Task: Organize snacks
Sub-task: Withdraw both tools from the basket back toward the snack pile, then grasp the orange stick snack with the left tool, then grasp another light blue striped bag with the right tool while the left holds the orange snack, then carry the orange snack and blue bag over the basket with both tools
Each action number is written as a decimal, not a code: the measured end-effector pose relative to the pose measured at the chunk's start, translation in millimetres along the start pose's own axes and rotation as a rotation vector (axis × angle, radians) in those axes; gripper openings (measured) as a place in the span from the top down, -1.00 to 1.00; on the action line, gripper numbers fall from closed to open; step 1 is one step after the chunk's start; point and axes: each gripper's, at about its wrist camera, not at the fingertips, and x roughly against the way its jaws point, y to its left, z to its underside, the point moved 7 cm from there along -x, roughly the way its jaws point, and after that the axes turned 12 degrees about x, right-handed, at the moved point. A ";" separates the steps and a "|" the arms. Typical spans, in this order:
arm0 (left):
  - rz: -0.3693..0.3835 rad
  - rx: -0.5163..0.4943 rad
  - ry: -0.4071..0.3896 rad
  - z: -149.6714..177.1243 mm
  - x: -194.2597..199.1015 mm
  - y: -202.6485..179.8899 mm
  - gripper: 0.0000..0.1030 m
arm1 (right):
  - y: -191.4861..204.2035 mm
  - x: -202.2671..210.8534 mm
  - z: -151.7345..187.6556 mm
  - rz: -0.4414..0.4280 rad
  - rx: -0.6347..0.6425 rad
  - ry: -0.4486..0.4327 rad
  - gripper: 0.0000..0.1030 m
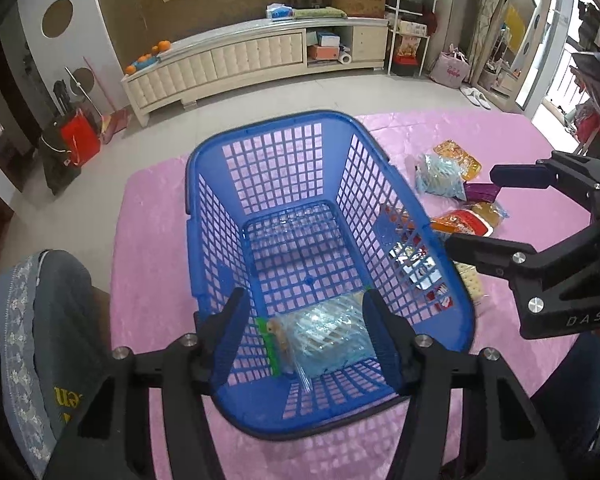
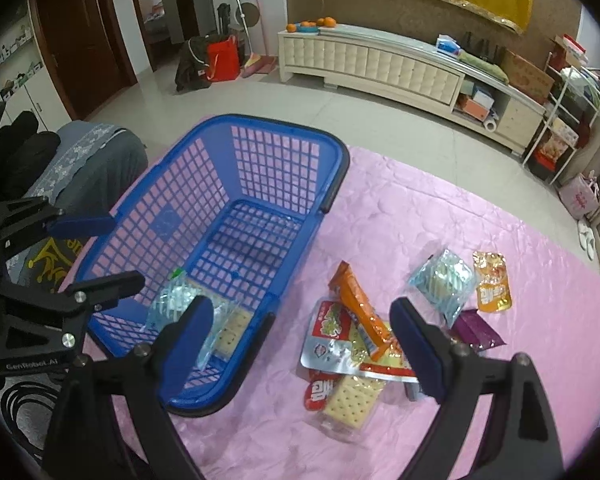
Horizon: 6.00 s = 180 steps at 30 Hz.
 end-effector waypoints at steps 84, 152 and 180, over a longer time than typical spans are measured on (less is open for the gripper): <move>-0.165 0.397 0.246 -21.0 -172.1 -144.7 0.59 | -198.8 -38.5 134.8 -0.085 -0.299 0.159 -0.79; 0.046 0.176 -0.052 -11.3 1.4 -171.1 0.62 | -133.0 77.4 65.3 0.026 0.178 0.054 -0.16; -0.012 0.252 -0.166 -1.3 97.8 4.6 0.62 | 14.6 71.0 -40.3 0.019 0.213 -0.014 -0.17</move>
